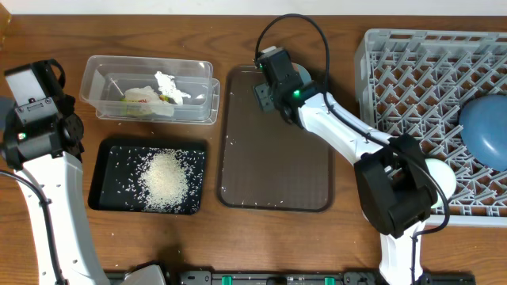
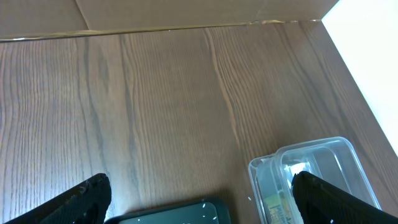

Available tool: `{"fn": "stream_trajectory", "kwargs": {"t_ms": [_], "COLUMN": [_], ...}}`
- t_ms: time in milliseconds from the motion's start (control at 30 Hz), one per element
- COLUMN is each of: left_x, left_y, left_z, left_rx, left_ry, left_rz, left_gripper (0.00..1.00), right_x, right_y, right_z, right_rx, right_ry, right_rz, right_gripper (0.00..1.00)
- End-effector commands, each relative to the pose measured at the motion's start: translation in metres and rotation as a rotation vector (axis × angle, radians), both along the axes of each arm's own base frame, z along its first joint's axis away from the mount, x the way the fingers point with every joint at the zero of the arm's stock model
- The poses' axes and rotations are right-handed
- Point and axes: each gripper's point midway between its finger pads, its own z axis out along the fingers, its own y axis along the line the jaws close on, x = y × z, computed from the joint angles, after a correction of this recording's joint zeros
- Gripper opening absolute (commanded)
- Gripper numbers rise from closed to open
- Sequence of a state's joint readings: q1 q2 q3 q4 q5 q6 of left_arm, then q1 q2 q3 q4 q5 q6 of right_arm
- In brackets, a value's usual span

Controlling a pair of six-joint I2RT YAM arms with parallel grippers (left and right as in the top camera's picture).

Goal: Sort waste into correct bins and load items into the dishwasher rack
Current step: 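Grasp the pink cup from the light-blue bowl with the right gripper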

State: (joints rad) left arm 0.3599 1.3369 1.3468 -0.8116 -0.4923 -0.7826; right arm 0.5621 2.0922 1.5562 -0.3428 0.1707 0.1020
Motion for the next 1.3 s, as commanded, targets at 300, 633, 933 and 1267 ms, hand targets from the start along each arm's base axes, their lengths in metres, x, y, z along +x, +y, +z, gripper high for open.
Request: {"fn": "stream_trajectory", "kwargs": {"t_ms": [300,633,933,1267], "left_x": [-0.001,-0.001,-0.001,-0.001], "left_y": [0.002,0.002,0.002,0.002], "left_z": [0.000,0.000,0.000,0.000], "left_rx": [-0.001,-0.001,-0.001,-0.001], "left_ry": [0.000,-0.001,-0.001,-0.001], "left_rz": [0.008,0.009,0.009,0.009], "left_gripper": [0.95,0.95,0.95,0.95], "right_x": [0.005,0.005,0.016,-0.029], "right_y": [-0.017,-0.016,-0.031,-0.130], "right_z": [-0.003,-0.002,0.093,0.192], "right_rx": [-0.087,-0.078,0.085,0.371], "right_ry": [-0.023,-0.023,-0.124,-0.013], "right_rz": [-0.038,-0.043,-0.168,-0.256], "right_gripper": [0.13,0.01,0.01,0.01]}}
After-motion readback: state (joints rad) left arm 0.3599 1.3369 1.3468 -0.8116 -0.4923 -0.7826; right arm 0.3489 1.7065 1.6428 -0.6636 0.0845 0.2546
